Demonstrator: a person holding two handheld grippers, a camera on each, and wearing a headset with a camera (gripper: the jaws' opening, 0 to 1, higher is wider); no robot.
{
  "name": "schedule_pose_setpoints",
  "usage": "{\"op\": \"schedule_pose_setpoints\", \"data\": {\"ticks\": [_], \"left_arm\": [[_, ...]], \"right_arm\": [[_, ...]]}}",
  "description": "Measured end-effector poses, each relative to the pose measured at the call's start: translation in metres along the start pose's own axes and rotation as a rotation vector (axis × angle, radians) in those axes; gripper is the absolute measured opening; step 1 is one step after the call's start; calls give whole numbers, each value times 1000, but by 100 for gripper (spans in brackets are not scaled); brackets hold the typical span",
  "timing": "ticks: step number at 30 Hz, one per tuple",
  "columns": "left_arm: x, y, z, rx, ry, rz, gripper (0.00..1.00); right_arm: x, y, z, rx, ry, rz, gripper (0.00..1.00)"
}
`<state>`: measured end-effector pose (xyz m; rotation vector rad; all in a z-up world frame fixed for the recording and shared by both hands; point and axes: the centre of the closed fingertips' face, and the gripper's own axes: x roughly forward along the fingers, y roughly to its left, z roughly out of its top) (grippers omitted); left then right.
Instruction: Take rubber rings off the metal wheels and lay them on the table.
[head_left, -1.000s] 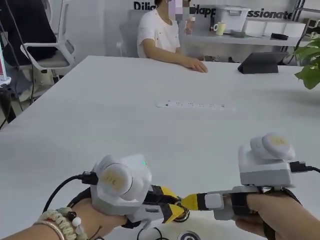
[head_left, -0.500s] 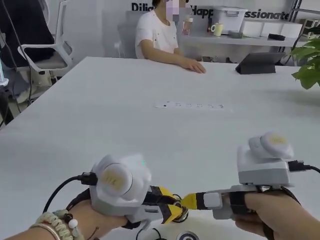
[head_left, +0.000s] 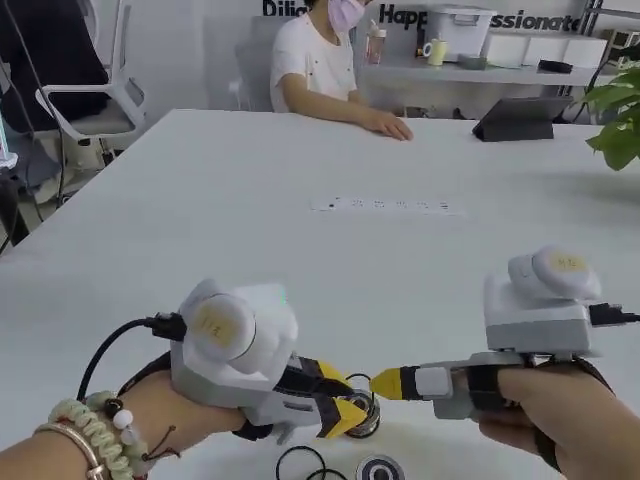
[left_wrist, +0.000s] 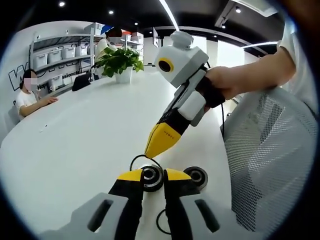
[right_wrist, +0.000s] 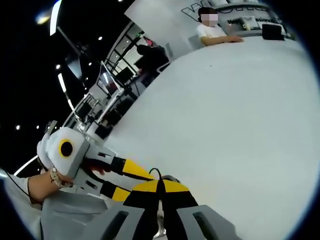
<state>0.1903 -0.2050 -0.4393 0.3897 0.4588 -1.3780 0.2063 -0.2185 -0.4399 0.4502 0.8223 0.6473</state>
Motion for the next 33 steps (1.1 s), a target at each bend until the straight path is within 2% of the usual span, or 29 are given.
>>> {"op": "schedule_pose_setpoints", "data": {"ticks": [3,4,6,12,14,17,20,22,27,33], "left_arm": [[-6,-1,6,28,-2,-2,28],[-8,-2,7,54,7,0,30],[-13,-3,11,64,6,-6,31],[-23,-5,22,57,-4,-14,39],[-28,-8,28,96,-1,-12,43],[-37,-11,39,101,0,-24,47],[-48,-17,47,116,-2,-33,58],[-58,-20,50,160,-1,-27,61],[-78,-22,53,159,-8,-6,63],[-102,-25,48,169,4,34,68]], "right_arm": [[-4,1,7,12,-30,2,0],[-5,3,9,16,-38,4,0],[-8,5,12,20,-54,5,0],[-16,7,22,27,-95,13,0],[-17,10,24,28,-105,16,0],[-19,15,28,20,-117,22,0],[-20,19,29,10,-120,31,0],[-20,23,30,0,-123,37,0],[-20,30,31,-20,-118,52,0],[-18,39,30,-47,-104,78,0]]}}
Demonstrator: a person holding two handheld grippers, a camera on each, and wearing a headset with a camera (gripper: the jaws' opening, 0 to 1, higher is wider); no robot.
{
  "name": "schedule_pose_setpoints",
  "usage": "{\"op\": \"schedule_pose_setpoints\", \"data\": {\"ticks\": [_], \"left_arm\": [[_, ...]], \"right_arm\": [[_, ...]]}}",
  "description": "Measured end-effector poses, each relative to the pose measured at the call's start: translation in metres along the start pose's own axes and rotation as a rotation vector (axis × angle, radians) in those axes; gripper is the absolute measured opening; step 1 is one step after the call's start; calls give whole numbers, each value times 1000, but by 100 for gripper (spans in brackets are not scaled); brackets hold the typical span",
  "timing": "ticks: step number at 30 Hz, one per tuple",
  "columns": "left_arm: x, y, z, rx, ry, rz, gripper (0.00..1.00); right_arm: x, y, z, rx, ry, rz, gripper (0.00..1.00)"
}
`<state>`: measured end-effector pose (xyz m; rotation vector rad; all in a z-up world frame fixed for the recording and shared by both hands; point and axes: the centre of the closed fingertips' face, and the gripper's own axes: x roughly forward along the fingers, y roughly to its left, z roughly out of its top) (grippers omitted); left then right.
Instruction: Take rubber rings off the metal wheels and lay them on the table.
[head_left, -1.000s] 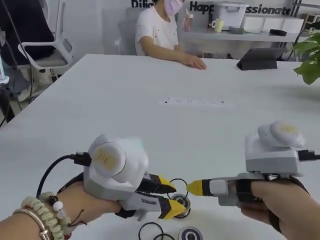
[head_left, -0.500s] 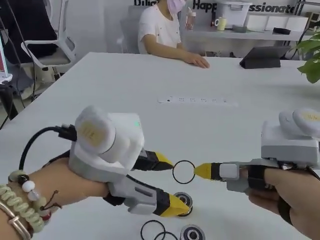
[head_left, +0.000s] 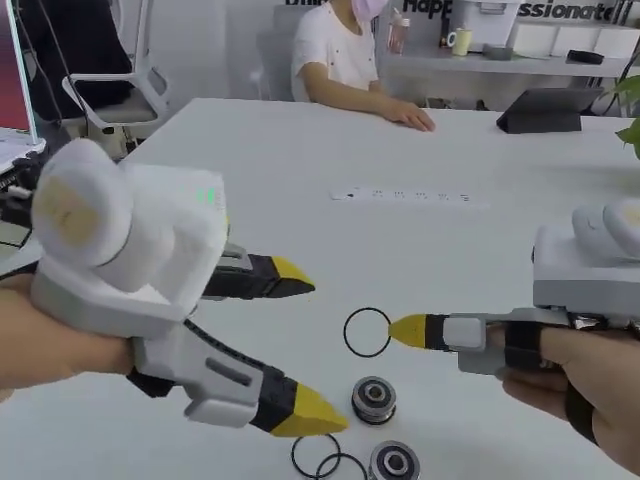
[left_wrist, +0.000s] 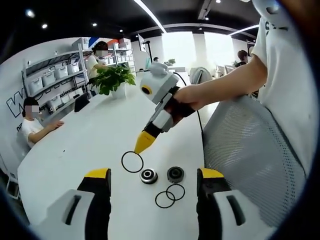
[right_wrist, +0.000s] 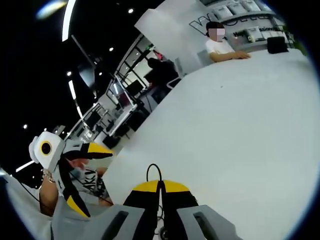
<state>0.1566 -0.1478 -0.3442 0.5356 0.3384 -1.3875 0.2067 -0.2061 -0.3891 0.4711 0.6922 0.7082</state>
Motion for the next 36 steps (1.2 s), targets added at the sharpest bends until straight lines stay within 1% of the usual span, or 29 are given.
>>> {"op": "schedule_pose_setpoints", "data": {"ticks": [2,4,6,9,11,12,14,20,22,25,29,30,32,33,36], "left_arm": [[-8,1,-1,-12,-9,24,68],[-14,0,-4,-21,-10,43,68],[-20,-2,-9,-27,-5,58,68],[-26,-6,-17,-53,-4,79,69],[-29,-9,-21,-76,-14,90,69],[-30,-11,-24,-96,-25,99,69],[-32,-16,-29,-118,-30,104,69],[-34,-24,-45,-184,-32,126,69],[-33,-27,-49,-206,-35,130,69],[-29,-33,-56,-259,-44,128,69],[-26,-40,-66,-282,-29,131,68],[-25,-41,-67,-295,-29,130,68],[-24,-45,-65,-321,-45,117,67],[-25,-44,-63,-331,-59,116,66],[-26,-39,-61,-335,-69,138,66]], "right_arm": [[1,3,0,-7,4,7,0],[1,6,-1,-15,9,15,0],[2,9,-2,-20,13,22,0],[5,15,-7,-30,31,39,0],[8,18,-10,-42,43,46,0],[9,20,-11,-46,49,51,0],[11,22,-16,-51,64,58,0],[17,27,-31,-83,123,71,0],[19,29,-35,-93,141,75,0],[23,31,-47,-123,185,79,0],[27,31,-56,-156,222,80,0],[29,31,-58,-164,231,80,0],[30,31,-62,-169,248,85,0],[31,31,-64,-171,254,87,0],[32,30,-69,-179,273,85,0]]}}
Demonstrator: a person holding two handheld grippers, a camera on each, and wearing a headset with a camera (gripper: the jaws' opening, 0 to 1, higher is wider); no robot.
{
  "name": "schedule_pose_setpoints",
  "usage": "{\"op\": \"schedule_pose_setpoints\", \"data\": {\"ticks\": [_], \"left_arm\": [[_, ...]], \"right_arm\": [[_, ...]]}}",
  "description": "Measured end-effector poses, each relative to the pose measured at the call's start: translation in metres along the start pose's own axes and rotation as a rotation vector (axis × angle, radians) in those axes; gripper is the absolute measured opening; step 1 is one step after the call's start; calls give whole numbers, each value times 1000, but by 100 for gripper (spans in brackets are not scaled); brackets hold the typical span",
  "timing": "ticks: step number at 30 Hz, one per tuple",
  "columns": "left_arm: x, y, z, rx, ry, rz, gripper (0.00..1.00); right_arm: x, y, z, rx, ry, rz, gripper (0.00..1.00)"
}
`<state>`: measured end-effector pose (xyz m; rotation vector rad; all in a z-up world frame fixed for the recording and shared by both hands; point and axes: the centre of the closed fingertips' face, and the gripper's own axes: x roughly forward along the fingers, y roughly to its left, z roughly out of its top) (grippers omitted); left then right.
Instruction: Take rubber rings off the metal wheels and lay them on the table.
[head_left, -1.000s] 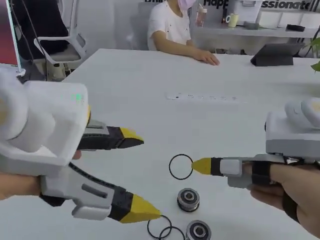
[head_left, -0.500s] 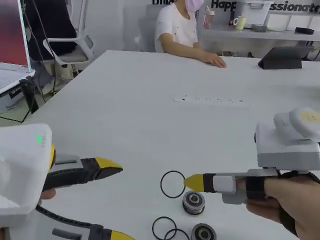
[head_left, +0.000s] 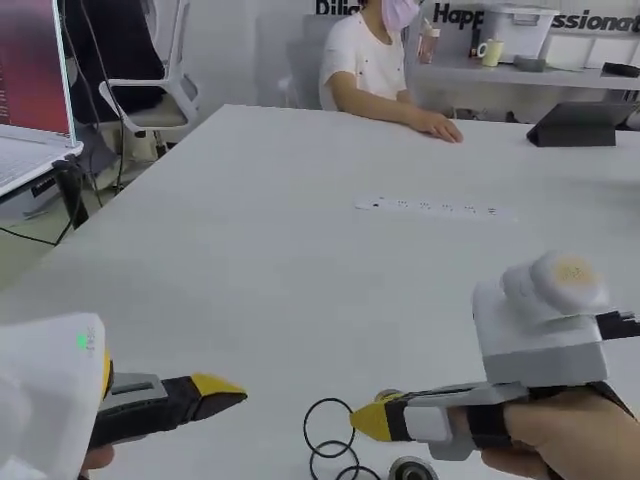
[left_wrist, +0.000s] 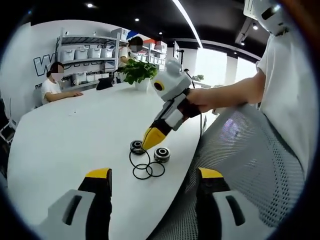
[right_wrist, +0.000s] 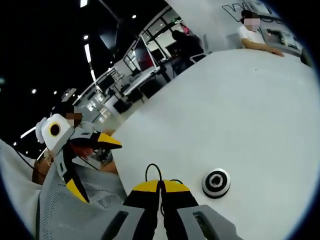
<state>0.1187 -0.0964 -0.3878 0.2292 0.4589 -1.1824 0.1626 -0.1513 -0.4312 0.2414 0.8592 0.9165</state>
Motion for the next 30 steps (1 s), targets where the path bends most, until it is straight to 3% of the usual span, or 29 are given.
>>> {"op": "schedule_pose_setpoints", "data": {"ticks": [7,12,20,26,30], "left_arm": [[1,1,-4,-4,16,10,68],[2,2,-11,18,56,15,68],[1,2,-12,12,55,27,67],[0,4,-12,11,56,39,66],[-1,5,-13,26,64,48,65]], "right_arm": [[5,1,-9,-25,38,-1,0],[10,3,-19,-55,81,-5,0],[15,-1,-31,-134,135,-45,0],[13,-7,-31,-146,134,-73,3],[6,-12,-23,-142,105,-99,6]]}}
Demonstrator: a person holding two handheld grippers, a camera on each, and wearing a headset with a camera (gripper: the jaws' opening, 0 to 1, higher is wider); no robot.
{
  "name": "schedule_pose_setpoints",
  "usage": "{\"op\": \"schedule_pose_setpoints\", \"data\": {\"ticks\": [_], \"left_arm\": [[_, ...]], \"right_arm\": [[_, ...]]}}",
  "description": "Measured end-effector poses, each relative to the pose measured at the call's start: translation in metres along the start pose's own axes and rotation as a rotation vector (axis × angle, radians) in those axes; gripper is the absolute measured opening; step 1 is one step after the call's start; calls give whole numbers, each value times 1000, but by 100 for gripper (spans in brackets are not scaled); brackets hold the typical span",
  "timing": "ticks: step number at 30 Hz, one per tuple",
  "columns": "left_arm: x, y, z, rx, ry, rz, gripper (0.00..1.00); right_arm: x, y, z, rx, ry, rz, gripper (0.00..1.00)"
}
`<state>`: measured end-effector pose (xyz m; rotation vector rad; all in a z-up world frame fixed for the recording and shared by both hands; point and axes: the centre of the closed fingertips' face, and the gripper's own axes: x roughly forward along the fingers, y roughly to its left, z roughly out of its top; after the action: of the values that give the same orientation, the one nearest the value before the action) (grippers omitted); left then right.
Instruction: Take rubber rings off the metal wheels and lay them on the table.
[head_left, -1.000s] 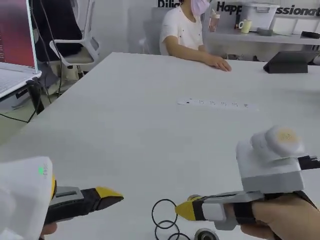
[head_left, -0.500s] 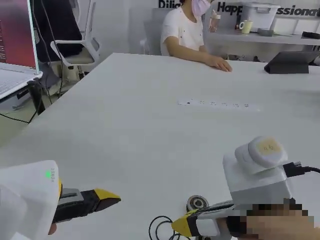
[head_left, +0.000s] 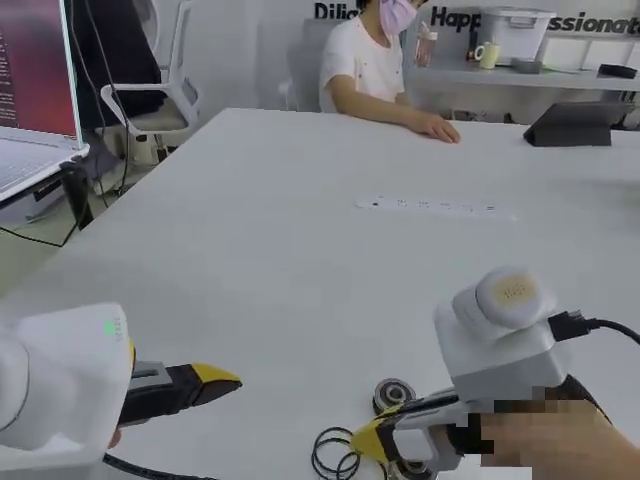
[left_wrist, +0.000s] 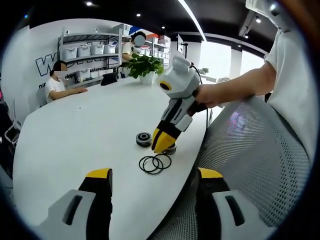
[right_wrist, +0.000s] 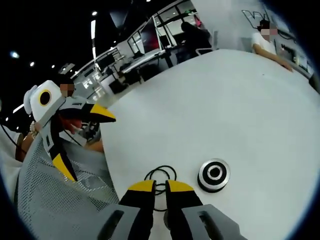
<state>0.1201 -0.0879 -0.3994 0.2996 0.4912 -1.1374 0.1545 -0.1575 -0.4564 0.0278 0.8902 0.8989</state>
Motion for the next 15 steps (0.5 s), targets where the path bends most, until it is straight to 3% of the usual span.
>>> {"op": "schedule_pose_setpoints", "data": {"ticks": [7,15], "left_arm": [[-1,1,-5,27,27,7,65],[-1,2,-8,58,56,10,65]], "right_arm": [[-14,-16,14,30,-66,-48,8],[-46,-43,37,115,-209,-135,8]]}}
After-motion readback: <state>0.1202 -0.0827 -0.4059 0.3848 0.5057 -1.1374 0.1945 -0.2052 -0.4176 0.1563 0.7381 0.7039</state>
